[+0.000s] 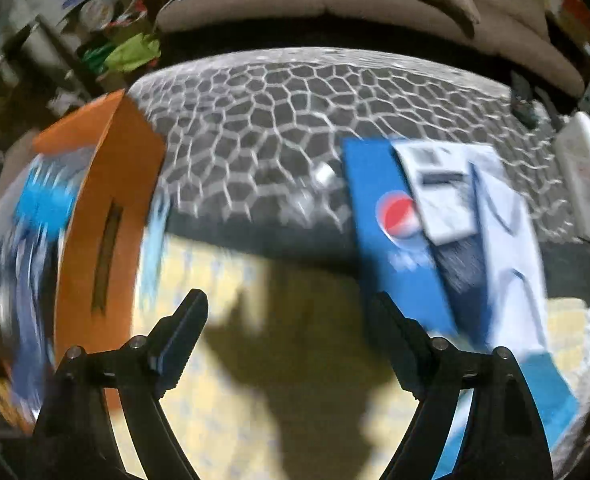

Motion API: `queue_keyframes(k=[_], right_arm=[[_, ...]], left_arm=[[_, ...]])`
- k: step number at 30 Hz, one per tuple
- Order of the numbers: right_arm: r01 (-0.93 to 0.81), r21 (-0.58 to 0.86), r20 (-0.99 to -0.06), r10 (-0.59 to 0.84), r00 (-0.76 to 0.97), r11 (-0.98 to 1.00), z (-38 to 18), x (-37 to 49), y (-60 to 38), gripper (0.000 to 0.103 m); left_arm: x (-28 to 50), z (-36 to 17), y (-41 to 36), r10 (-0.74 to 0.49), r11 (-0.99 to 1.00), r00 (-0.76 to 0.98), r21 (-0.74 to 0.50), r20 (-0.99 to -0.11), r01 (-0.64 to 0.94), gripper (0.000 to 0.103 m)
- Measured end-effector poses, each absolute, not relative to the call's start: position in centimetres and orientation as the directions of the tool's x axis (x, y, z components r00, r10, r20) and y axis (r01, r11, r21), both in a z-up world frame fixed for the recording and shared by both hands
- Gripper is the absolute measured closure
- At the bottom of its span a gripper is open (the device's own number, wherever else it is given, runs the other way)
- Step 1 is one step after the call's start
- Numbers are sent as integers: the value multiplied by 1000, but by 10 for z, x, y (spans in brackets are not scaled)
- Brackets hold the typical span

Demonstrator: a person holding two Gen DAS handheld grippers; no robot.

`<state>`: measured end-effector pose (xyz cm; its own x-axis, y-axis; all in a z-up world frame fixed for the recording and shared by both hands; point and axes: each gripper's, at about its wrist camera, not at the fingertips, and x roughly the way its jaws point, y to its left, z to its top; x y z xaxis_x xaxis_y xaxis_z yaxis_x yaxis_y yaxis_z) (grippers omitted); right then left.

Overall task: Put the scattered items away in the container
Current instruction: 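Reach the right tool to the small clear bottle and close on it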

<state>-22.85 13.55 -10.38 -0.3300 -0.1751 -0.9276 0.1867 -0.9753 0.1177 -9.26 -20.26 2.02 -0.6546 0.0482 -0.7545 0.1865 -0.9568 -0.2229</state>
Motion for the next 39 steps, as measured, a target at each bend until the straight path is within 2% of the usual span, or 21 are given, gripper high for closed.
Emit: queue_keyframes(k=[4,7,10,12,14,20,25,30,36,39], right_arm=[[88,141,-928,-163,-334,-986,-124,-280,117,30],[37,-6,-948,-6,-317,-999,-143,-304,110,33],[30,-2,-960,-6,-281,-1000,-160,-310,108,45],[25,-1,-953,-7,-302,-1000,-161,-307,107,50],[40,3,-946,-15,-324,-999,-158,-303,107,66],[35,104,-910,-109,-399,-994,-121,-256,129,67],[78,167,-862,-184,-471,-983,-64,-174,167,67],[28,147,-847,-140,-512,-989,-29,-79,223,66],[-69,-4,-863,38,-504,-998,-34,-12,269,66],[-75,34,-852,10,-524,-997,-44,13,280,66]], left_arm=[[-96,14,-200,39,-959,-640,-208,-767,192,10],[-98,11,-194,14,-969,-633,-165,-774,181,10],[-99,15,-189,-23,-978,-645,-117,-764,173,10],[-100,16,-190,-4,-978,-647,-133,-762,163,10],[-100,17,-192,11,-973,-651,-159,-759,169,10],[-97,21,-192,19,-976,-651,-155,-759,152,10],[-92,27,-195,48,-969,-662,-196,-748,151,10],[-92,26,-188,93,-965,-656,-231,-749,128,10],[-90,24,-178,133,-958,-652,-265,-747,108,10],[-87,19,-173,126,-960,-643,-256,-756,113,7]])
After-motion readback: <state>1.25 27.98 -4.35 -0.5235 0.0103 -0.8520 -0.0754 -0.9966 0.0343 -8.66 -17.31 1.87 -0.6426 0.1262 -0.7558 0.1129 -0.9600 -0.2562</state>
